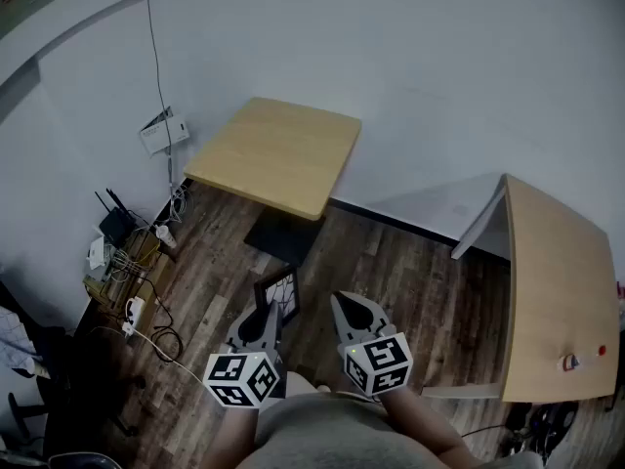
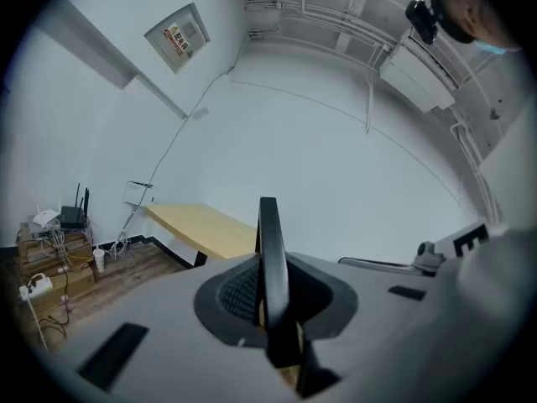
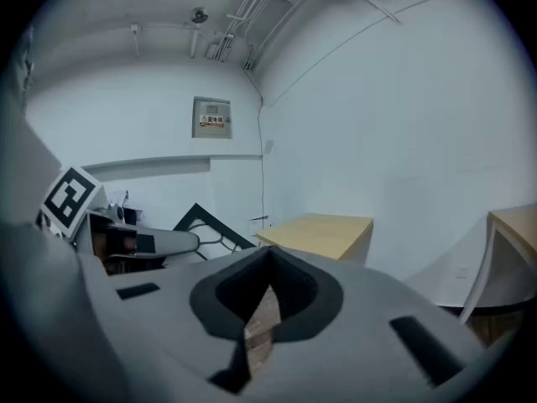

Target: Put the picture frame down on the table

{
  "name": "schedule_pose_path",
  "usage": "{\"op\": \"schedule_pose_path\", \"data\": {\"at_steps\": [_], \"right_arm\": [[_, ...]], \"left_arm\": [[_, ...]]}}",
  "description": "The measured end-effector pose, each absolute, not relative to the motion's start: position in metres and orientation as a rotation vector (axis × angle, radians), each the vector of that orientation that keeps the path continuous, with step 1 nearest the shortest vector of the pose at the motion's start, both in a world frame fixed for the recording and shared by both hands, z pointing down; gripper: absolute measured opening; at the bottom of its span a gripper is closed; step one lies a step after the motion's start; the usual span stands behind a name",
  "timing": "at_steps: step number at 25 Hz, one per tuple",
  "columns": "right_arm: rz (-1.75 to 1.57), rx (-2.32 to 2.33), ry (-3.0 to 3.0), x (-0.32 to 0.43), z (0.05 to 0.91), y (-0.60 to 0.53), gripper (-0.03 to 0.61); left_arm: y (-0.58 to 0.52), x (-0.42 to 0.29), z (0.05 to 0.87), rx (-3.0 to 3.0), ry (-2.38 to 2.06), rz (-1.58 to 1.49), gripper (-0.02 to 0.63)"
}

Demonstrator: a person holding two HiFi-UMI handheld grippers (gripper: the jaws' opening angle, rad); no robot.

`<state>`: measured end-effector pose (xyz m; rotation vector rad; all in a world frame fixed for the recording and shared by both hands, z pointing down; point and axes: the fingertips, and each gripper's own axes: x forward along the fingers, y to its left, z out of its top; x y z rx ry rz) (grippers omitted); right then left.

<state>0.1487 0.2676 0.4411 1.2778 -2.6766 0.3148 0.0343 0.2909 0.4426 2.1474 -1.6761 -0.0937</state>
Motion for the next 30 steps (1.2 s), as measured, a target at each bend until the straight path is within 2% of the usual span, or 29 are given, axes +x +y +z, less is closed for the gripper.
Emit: {"op": "schedule_pose_path", "data": {"at_steps": [20,30], "right_arm": [[0.417,1.347,-2.680,0.164,0.451,0.255,0.000],[0.465,1.406,-2.628,0.155,0.464,0.181,0.000]], "left_arm": [[0.285,0.040,0.453,2.121,-1.670,-0.103,0.038],[0.201,0.025,0.464,2.126,-1.609,-0.121,0.038]]}}
